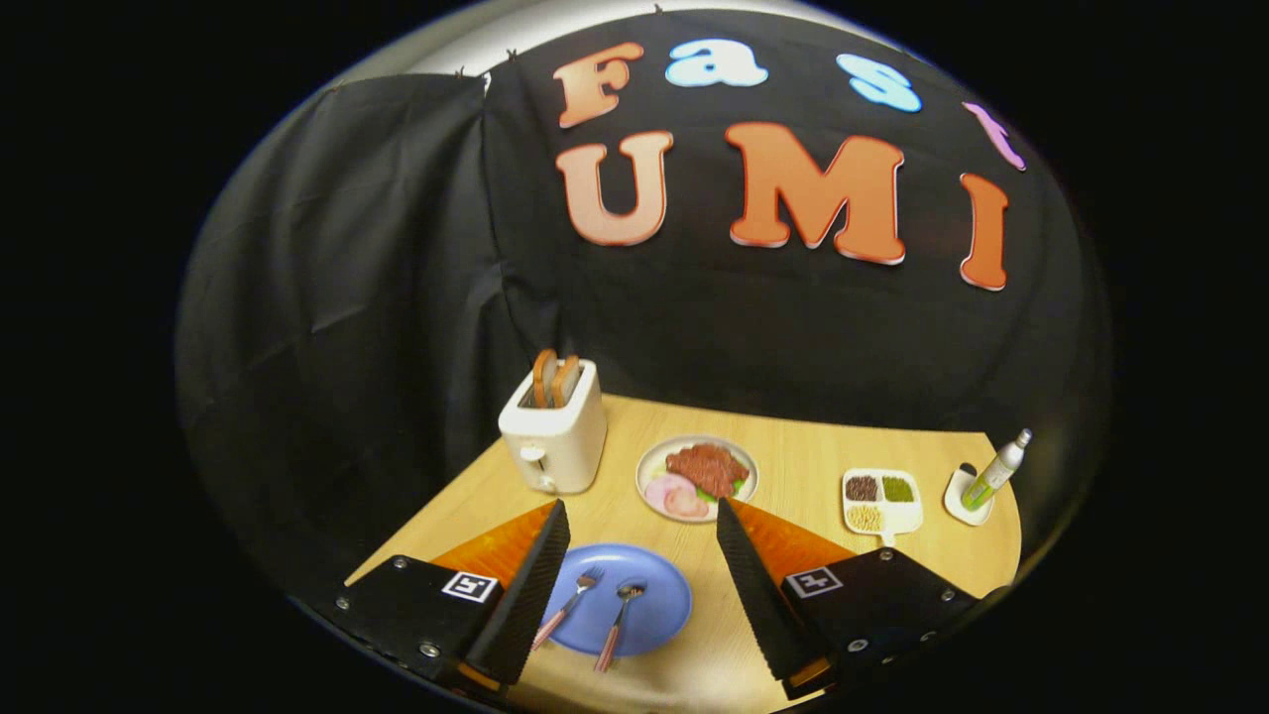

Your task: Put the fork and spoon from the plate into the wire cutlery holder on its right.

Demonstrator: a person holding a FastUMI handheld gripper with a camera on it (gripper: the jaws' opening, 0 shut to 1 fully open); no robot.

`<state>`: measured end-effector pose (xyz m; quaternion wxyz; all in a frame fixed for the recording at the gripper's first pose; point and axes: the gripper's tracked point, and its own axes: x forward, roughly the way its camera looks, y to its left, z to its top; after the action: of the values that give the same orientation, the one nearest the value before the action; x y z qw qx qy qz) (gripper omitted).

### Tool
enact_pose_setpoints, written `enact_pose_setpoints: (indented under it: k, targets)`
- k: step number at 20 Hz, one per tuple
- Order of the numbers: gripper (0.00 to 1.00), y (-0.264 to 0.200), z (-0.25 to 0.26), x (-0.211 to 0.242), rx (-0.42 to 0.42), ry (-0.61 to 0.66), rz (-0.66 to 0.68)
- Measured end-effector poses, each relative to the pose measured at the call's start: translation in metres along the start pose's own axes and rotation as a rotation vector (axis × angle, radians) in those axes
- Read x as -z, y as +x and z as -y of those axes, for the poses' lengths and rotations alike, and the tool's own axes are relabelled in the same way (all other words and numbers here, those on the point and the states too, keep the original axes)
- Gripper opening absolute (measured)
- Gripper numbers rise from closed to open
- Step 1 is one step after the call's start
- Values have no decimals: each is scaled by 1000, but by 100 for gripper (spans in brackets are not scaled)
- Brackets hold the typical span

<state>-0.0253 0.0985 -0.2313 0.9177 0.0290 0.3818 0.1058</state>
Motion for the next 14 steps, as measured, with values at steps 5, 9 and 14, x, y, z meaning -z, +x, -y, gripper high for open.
enact_pose_setpoints:
  k: [5,9,14]
  targets:
    - [84,29,-22,80,-30,-48,-292]
    - [78,43,-32,132,-36,-78,-472]
    - [60,46,-37,173,-20,-82,-632]
